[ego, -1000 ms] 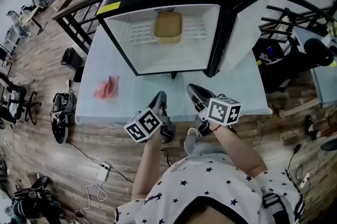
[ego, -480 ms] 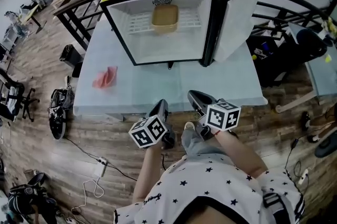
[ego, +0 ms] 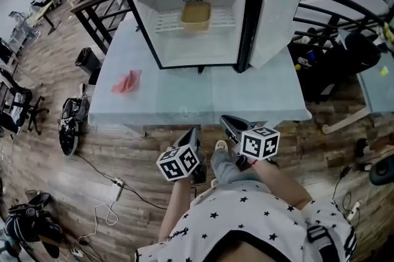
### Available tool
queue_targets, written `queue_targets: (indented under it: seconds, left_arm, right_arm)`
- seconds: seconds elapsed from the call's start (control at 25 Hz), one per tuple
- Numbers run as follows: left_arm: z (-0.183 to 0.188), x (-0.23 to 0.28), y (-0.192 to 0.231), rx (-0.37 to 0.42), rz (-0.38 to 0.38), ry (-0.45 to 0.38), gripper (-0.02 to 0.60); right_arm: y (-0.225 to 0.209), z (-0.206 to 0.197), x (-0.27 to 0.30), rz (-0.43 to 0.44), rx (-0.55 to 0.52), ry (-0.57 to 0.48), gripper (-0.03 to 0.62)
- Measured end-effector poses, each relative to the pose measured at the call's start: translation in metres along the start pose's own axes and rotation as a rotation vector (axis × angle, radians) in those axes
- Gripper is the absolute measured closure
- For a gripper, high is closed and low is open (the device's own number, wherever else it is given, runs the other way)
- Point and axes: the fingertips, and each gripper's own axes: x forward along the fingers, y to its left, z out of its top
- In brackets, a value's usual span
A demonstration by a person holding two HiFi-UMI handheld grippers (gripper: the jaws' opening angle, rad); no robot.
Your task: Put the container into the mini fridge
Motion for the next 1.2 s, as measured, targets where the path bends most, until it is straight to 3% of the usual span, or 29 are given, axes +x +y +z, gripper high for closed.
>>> queue_targets:
  seconds: [0.48, 1.2]
  left_arm:
    - [-0.037, -0.029, -0.004, 0.01, 0.025, 0.027, 0.575]
    - [-0.037, -0.032, -0.005, 0.019, 0.031, 0.031, 0.575]
  right_arm:
    - [0.013, -0.034, -0.023, 0.023, -0.001, 0.03, 0.572]
    - [0.016, -0.041, -0.026, 0.026, -0.009, 0.039, 0.572]
